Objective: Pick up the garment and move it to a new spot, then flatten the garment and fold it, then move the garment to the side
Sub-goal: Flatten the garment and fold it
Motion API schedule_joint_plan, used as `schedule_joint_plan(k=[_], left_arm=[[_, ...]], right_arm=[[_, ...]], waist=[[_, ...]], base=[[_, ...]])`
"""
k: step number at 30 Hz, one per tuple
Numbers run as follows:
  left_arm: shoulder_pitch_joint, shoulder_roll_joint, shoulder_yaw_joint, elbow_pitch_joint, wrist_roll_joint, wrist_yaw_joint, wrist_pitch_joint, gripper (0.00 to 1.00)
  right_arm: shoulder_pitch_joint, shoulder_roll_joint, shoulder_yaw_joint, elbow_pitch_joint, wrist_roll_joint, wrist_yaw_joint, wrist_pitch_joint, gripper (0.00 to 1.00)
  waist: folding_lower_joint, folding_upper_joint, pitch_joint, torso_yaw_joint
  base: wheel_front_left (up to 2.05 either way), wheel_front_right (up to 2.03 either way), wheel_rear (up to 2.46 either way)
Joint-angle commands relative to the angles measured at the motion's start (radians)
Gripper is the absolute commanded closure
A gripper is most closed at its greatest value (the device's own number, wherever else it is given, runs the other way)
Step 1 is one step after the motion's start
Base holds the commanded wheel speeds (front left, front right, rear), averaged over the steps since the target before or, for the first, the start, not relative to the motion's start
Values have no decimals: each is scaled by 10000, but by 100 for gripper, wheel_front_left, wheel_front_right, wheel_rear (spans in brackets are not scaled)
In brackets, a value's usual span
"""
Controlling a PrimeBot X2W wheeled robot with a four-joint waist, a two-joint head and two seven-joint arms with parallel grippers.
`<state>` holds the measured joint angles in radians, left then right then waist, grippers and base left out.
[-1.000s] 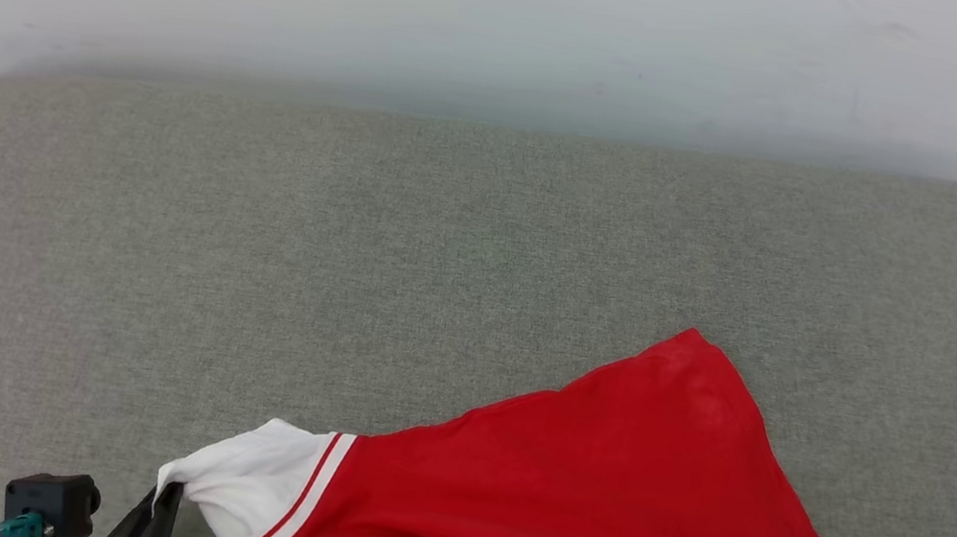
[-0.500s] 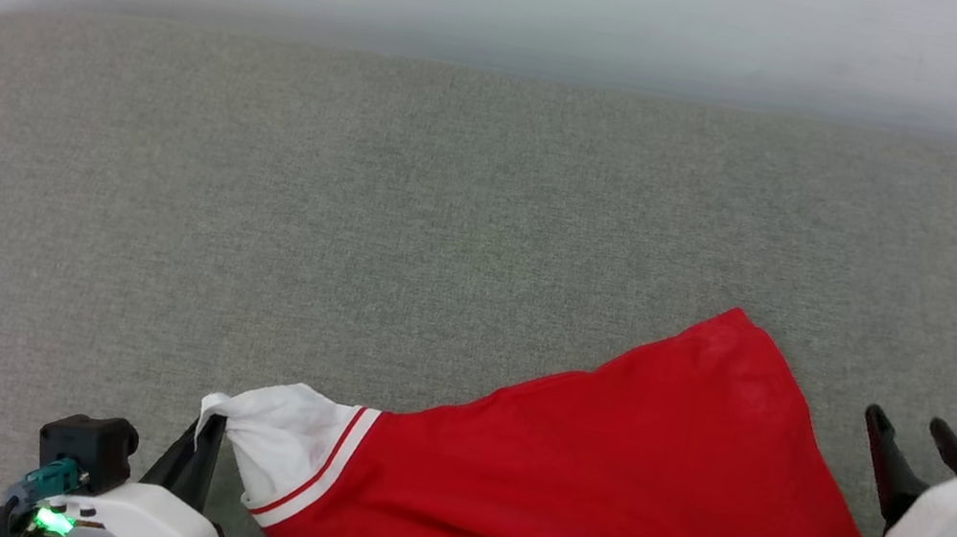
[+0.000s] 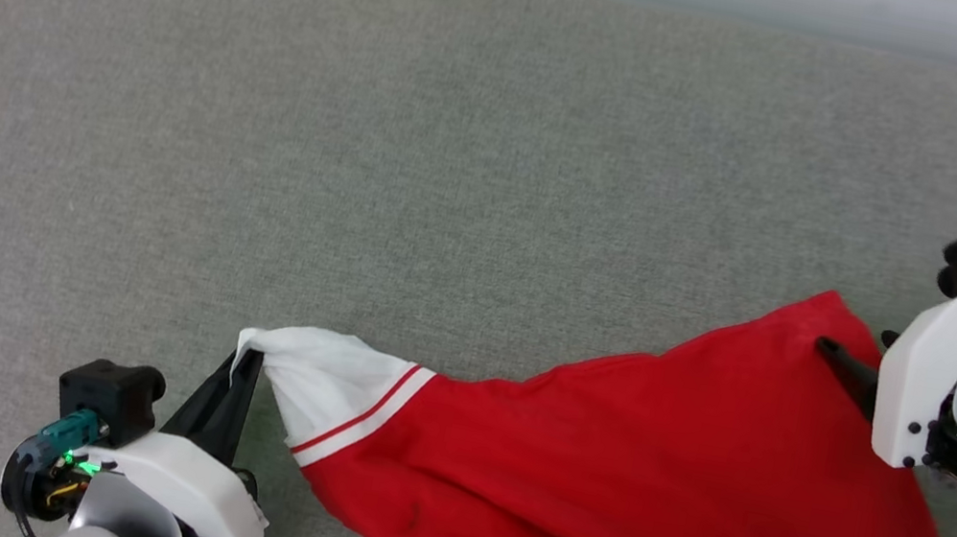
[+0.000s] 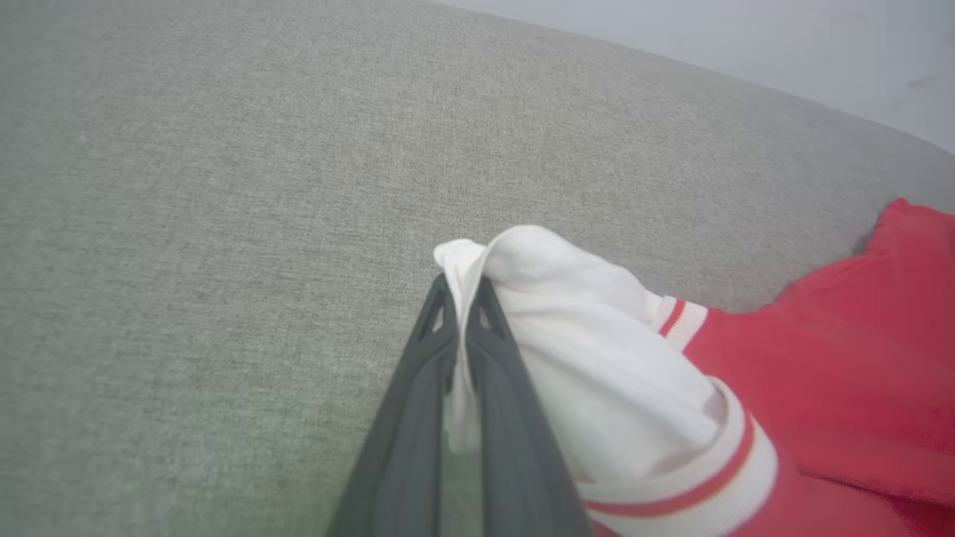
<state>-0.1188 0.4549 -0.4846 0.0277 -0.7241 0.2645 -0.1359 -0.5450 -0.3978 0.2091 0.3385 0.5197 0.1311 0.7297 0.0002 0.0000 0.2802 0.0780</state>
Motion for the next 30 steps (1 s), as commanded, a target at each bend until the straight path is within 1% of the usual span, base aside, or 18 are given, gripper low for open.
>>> schedule_joint_plan(k=[1, 4, 7, 10, 11, 12, 13, 16, 20, 24, 27, 30], left_arm=[[-201, -49, 5, -49, 74, -36, -92, 100], [-324, -59, 18, -12, 62, -83, -128, 100], [-399, -91, 2, 59, 45, -142, -180, 100], [-425, -104, 9, 131, 12, -150, -190, 100], [-437, -116, 16, 152, -7, -164, -217, 100], [-445, -137, 15, 182, -30, -173, -239, 100], [-440, -151, 19, 214, -59, -189, -264, 100], [-350, -164, 62, 291, -123, -162, -283, 100], [-434, -43, 188, 358, -129, -131, -386, 100], [-778, 195, 387, 406, -36, -137, -406, 100], [-1284, 444, 558, 512, 5, -257, -297, 100], [-2055, 700, 670, 683, 54, -481, -99, 100]], right_arm=[[-261, -109, 252, 198, 53, -8, 137, 0], [-580, -138, 769, 684, 185, -8, 452, 0], [-524, -81, 1386, 1342, 459, -6, 1066, 0], [-438, -6, 1686, 1618, 663, -3, 1328, 0], [-440, 14, 1803, 1748, 774, -3, 1461, 54], [-409, 25, 1895, 1853, 854, 6, 1551, 68], [-385, 48, 1973, 1921, 940, 8, 1595, 100], [-641, -41, 2024, 1916, 1097, 6, 1372, 100], [-1263, -320, 1775, 1711, 1099, -12, 534, 100], [-1686, -425, 1336, 1568, 1040, -12, -381, 100], [-1865, -428, 1048, 1625, 870, -11, -871, 100], [-2147, -345, 724, 1732, 702, -11, -1312, 100]], waist=[[-2, 0, 320, 188], [-2, 0, 570, 230], [-2, 0, 714, 282], [-2, 0, 753, 292], [-2, 0, 767, 290], [-2, 0, 772, 287], [-2, 0, 750, 279], [-2, 0, 650, 234], [-2, 0, 429, 172], [-2, 0, 117, 59], [-2, 0, -103, -61], [-2, 0, -251, -208]], base=[[0, 0, 0], [0, 0, 0], [0, 0, 0], [0, 0, 0], [0, 0, 0], [0, 0, 0], [0, 0, 0], [0, 0, 0], [0, 0, 0], [0, 0, 0], [0, 0, 0], [0, 0, 0]])
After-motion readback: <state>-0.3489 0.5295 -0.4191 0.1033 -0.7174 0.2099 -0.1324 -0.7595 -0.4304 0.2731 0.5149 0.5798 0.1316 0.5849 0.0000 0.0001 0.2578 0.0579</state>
